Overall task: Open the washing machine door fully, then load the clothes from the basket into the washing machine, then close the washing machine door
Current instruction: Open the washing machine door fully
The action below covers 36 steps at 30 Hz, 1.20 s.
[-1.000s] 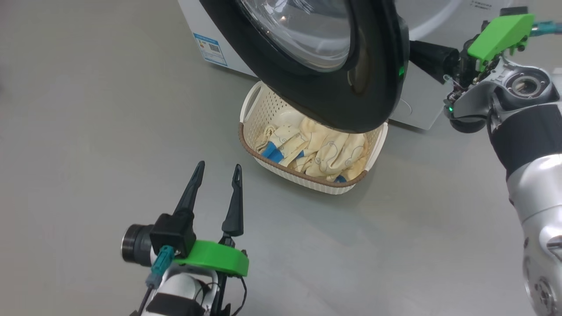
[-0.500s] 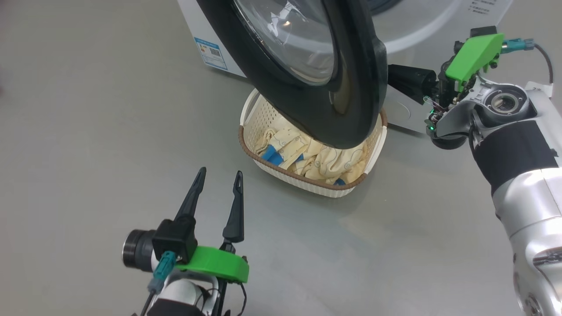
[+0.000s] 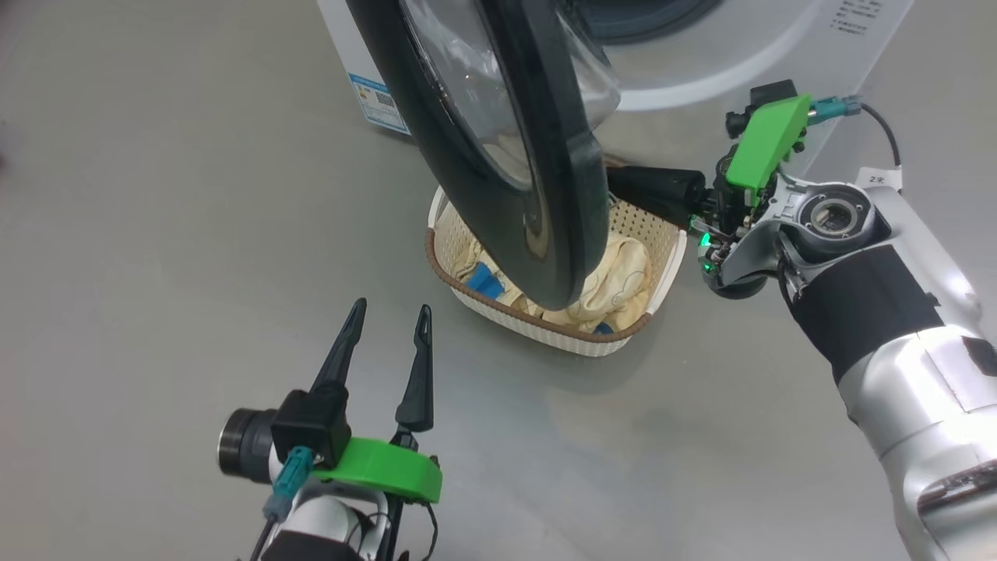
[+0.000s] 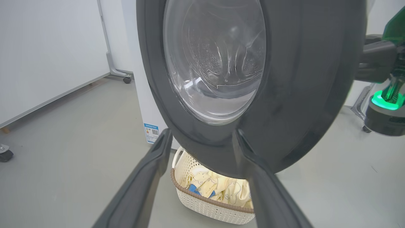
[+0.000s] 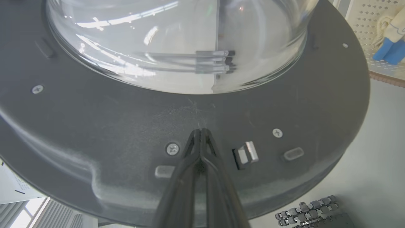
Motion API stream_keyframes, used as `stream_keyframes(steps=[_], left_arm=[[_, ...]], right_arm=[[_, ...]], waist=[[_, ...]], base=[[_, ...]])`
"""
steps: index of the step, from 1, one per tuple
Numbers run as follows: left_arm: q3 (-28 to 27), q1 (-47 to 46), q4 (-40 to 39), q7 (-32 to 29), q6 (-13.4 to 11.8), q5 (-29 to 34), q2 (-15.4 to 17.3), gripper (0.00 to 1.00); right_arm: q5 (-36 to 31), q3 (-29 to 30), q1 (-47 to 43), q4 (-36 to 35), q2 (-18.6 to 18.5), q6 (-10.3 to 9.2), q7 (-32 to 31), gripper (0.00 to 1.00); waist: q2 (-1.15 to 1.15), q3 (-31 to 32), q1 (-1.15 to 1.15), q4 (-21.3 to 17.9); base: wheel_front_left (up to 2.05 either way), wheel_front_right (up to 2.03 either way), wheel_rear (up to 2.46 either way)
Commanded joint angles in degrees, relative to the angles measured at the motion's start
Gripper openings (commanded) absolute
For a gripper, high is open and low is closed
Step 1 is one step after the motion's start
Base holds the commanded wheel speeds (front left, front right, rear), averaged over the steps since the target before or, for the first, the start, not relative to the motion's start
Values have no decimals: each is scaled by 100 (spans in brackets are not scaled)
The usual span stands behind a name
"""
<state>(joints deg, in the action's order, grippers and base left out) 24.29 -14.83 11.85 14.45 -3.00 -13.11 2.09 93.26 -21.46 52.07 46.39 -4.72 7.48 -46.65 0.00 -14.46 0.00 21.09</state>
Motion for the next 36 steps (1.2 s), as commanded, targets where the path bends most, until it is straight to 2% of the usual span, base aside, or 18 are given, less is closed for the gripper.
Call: stream_keyframes(steps=[1,12,19,23,27,33,36], left_arm=[[-170,-26,-156,55,12,46,78,100],[-132,22,-149,55,7,42,78,100],[-157,54,-158,55,-10,47,78,100],[-191,118,-142,55,-17,62,78,100],[-256,209,-125,55,-13,111,78,100],[-431,429,-31,55,51,275,78,100],[-558,565,-33,55,68,324,78,100]], right_arm=[[146,-163,5,-274,183,1,-3,0],[901,-1138,-87,-601,184,1,219,0],[1136,-1448,-52,-613,184,1,428,0],[1085,-1462,-103,-609,144,1,639,0],[812,-1453,-291,-759,-59,1,1055,0],[607,-1088,-979,-1323,-359,1,1881,0],[158,-1084,-1333,-1801,-641,1,2332,0]], waist=[[0,6,0,5],[0,83,0,28],[0,133,0,0],[0,230,0,-78],[0,401,0,-212],[0,855,0,-475],[0,1042,0,-621]], base=[[0,0,0],[0,0,0],[0,0,0],[0,0,0],[0,0,0],[0,0,0],[0,0,0]])
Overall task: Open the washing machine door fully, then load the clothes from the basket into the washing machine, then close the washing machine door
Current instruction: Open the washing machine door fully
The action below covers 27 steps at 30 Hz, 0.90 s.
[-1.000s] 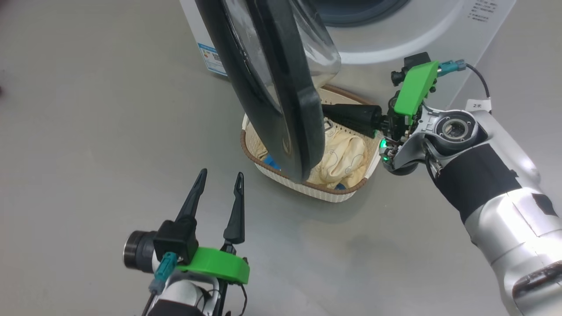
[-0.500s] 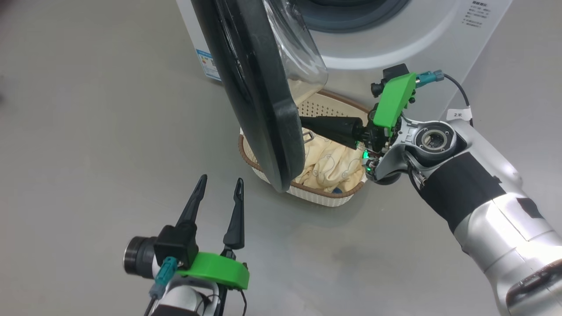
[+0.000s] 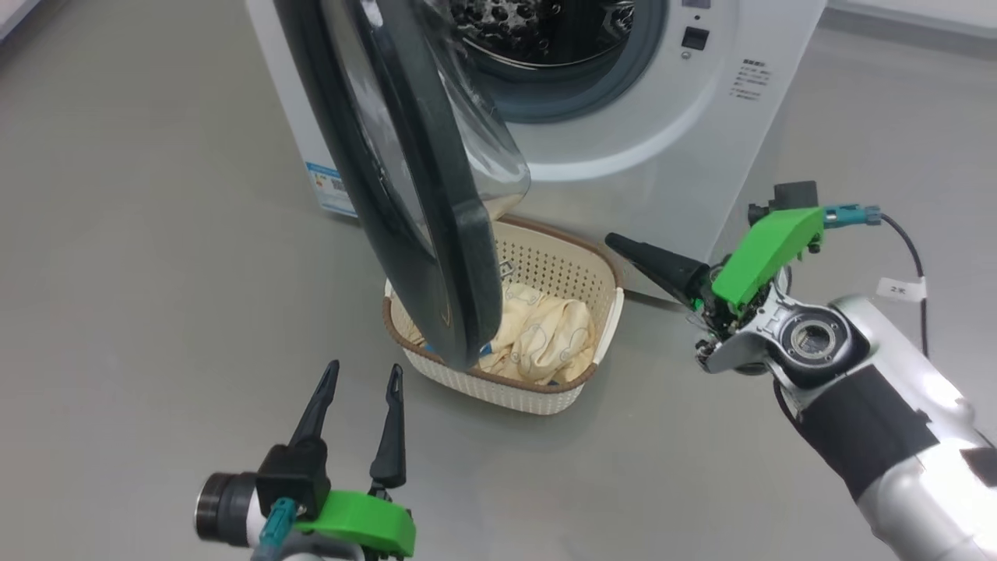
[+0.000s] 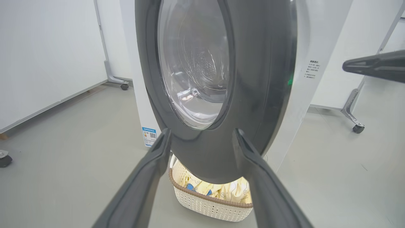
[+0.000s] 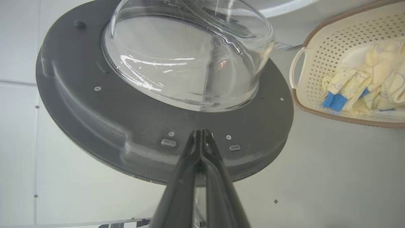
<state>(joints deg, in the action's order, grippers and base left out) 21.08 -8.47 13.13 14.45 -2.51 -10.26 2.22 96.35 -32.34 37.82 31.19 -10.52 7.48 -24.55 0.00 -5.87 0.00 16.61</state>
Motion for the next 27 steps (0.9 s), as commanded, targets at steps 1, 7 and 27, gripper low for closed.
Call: stream_keyframes(steps=[1,7,27], left_arm=[[-282,-25,-165,55,24,55,65,100],[-526,190,-198,55,60,149,65,100],[-1248,489,-354,55,190,445,80,100]], right_arm=[[-341,-26,-45,-469,-160,1,293,0],[-1574,-345,-695,-1279,-728,1,1389,0],[-6188,365,-2082,-1206,-931,1,3925,0]], waist=[[0,242,0,-224],[0,513,0,-500],[0,762,0,-1430]], base=[[0,0,0],[0,0,0],[0,0,0]])
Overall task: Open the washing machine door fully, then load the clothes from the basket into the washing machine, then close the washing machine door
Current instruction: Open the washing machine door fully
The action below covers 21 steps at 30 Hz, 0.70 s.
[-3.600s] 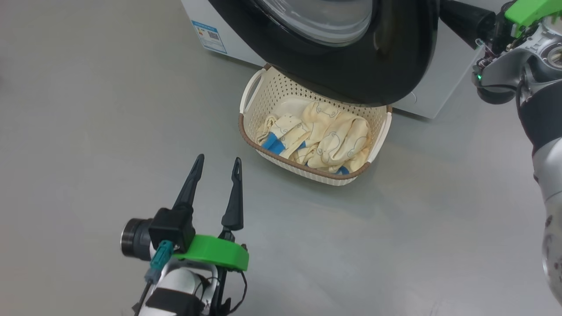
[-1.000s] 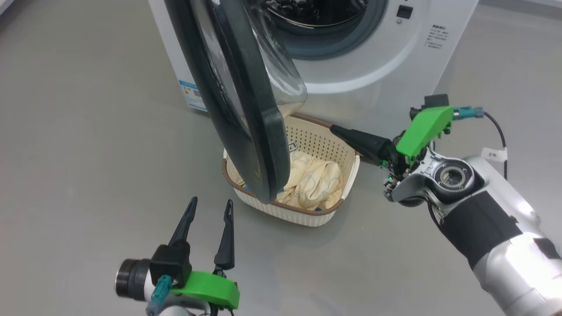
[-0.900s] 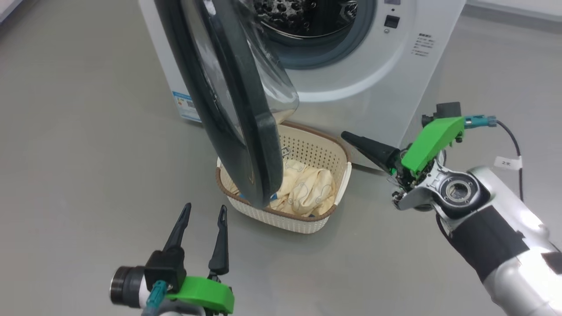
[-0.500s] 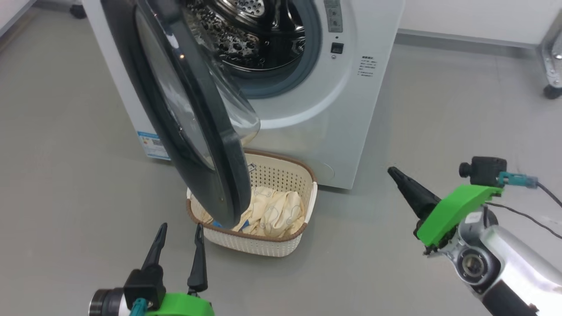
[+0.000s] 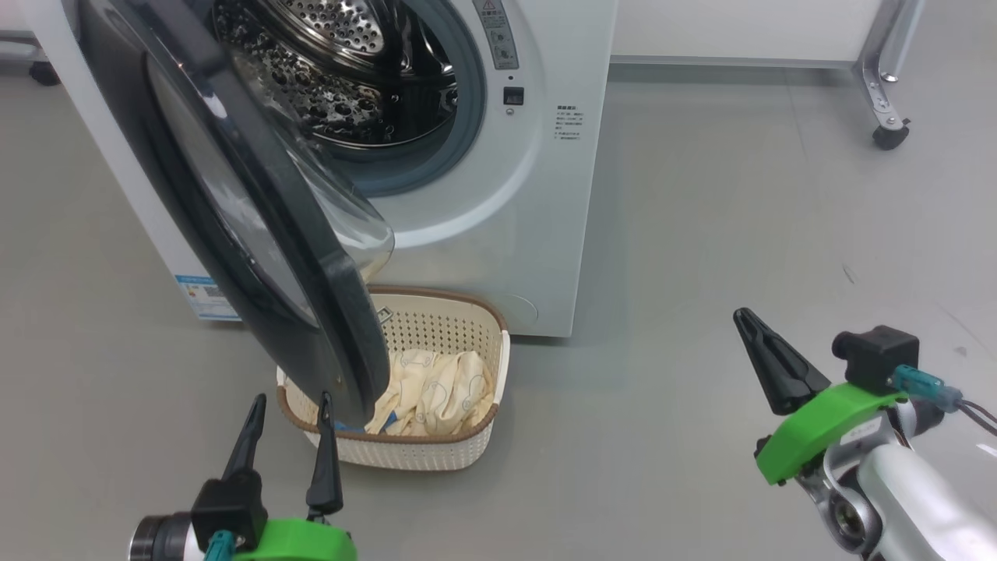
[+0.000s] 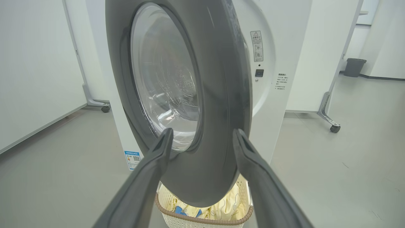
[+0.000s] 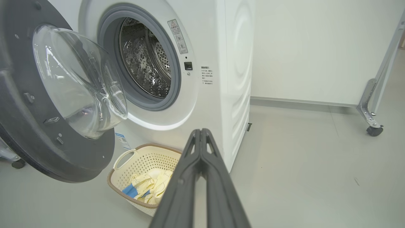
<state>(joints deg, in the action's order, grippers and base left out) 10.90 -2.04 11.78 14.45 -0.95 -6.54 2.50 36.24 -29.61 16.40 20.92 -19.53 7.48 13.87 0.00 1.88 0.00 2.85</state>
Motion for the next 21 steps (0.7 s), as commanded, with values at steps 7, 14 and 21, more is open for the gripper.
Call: stream_keyframes(steps=[7,14,21], left_arm=[[-365,-127,-216,55,69,108,47,100],[-416,-116,-175,55,78,103,42,100],[-467,-148,-145,55,96,119,40,100]], right_arm=[[-1164,1262,-668,-523,639,1,106,4],[-1517,1762,-1031,-681,1006,1,53,100],[-1833,1996,-1172,-732,1189,1,7,100]], waist=[[0,-44,0,-213],[0,-68,0,-292],[0,-75,0,-291]], base=[[0,0,0],[0,0,0],[0,0,0]])
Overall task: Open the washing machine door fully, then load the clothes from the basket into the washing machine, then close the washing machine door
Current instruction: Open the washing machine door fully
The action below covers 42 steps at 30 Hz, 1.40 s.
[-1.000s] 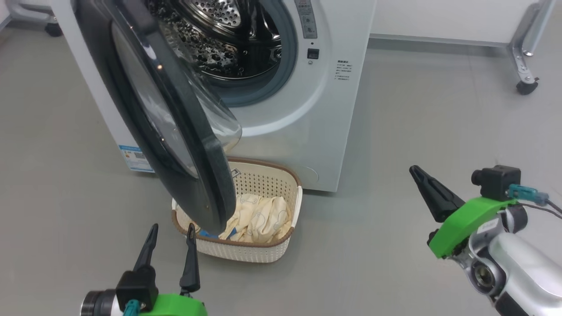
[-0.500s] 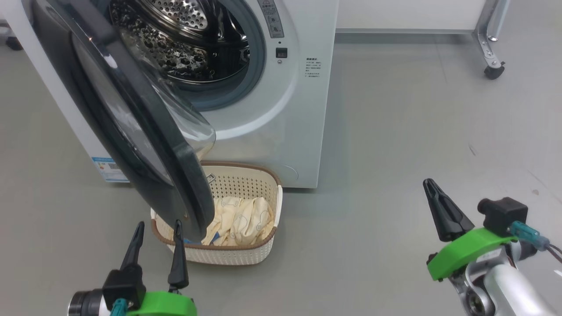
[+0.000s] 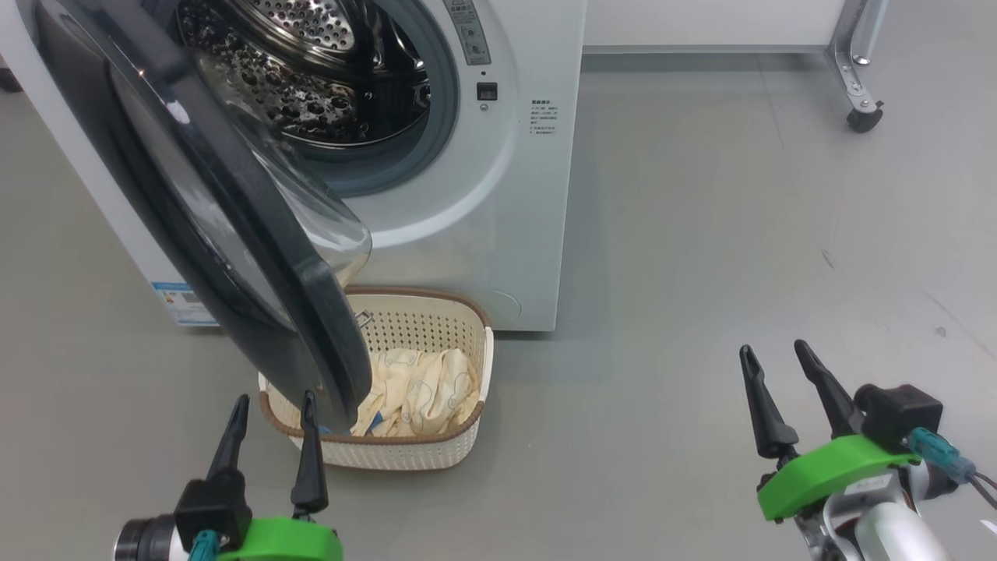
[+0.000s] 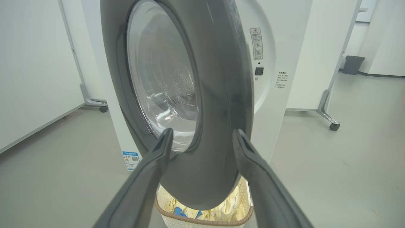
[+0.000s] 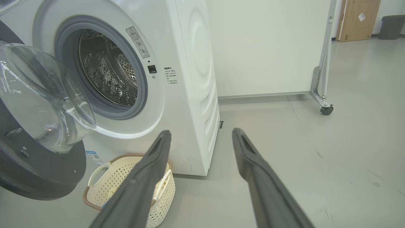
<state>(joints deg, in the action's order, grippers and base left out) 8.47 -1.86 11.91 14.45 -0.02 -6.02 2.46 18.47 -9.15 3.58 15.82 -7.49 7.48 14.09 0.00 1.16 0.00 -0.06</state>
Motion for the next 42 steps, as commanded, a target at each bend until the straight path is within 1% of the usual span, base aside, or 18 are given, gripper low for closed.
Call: stream_keyframes(steps=[1,11,42], left_arm=[[-230,-166,-158,55,4,72,44,100],[-247,-159,-149,55,30,88,43,100],[-153,-121,-130,55,5,4,42,100]], right_arm=[[-72,-24,104,-227,6,1,-23,100],[-93,33,76,-263,104,1,-115,100],[-172,5,67,-228,127,1,-161,100]], waist=[[0,-3,0,0],[0,-1,0,14],[0,18,0,20]], base=[[0,0,0],[0,0,0],[0,0,0]])
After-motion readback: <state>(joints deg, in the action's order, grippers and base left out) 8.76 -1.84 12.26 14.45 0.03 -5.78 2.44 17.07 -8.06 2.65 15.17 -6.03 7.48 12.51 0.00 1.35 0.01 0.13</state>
